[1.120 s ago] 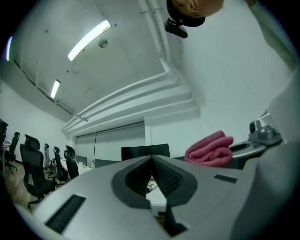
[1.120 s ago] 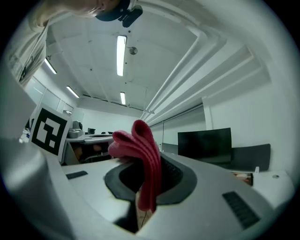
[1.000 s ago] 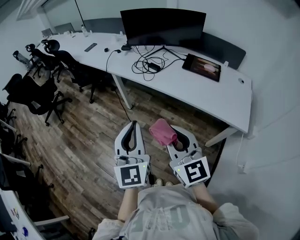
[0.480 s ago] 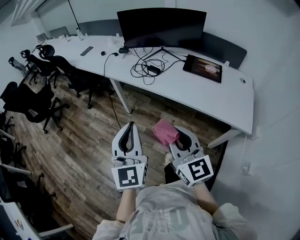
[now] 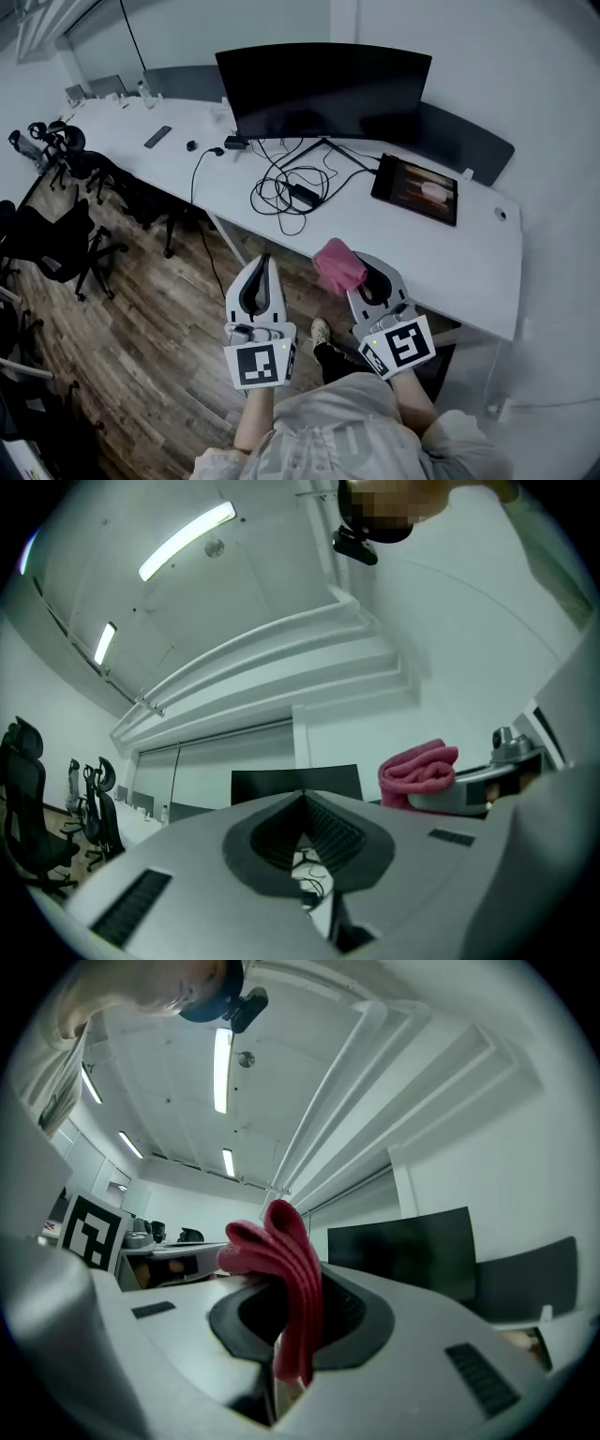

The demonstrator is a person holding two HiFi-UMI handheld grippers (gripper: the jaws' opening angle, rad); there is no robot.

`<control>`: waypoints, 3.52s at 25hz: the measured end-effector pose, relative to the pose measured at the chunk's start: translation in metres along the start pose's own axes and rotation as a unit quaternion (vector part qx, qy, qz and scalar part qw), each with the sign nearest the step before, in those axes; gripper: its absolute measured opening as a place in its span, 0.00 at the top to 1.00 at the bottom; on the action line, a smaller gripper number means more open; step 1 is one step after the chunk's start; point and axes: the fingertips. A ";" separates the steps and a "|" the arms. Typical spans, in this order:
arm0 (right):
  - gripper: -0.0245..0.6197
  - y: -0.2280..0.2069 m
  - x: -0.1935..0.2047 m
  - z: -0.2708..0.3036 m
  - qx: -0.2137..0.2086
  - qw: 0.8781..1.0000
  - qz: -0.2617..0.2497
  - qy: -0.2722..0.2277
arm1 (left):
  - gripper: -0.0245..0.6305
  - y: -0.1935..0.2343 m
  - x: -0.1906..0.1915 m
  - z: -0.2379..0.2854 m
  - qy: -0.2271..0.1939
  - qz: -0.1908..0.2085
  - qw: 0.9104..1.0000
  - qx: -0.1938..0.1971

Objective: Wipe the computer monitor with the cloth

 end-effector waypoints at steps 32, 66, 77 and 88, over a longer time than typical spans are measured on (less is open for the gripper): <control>0.89 -0.155 -0.017 0.238 -0.072 0.993 0.045 -0.078 | 0.94 0.038 0.019 0.268 -0.017 0.014 1.000 -0.018; 0.89 -0.323 -0.112 0.257 0.047 0.992 -0.061 -0.103 | 0.94 -0.048 -0.033 0.433 -0.083 -0.041 0.991 0.095; 0.89 -0.494 -0.145 0.175 0.233 0.960 -0.119 -0.101 | 0.94 -0.189 -0.030 0.496 -0.080 -0.048 0.971 0.221; 0.89 -0.590 -0.084 0.178 0.259 0.964 -0.055 -0.029 | 0.94 -0.266 -0.008 0.540 -0.063 -0.070 0.959 0.266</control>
Point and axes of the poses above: the fingertips, and each gripper's own axes: z forward along the fingers, y to its left, x out of its underside, and after that the axes turned 1 degree about -x, right-handed
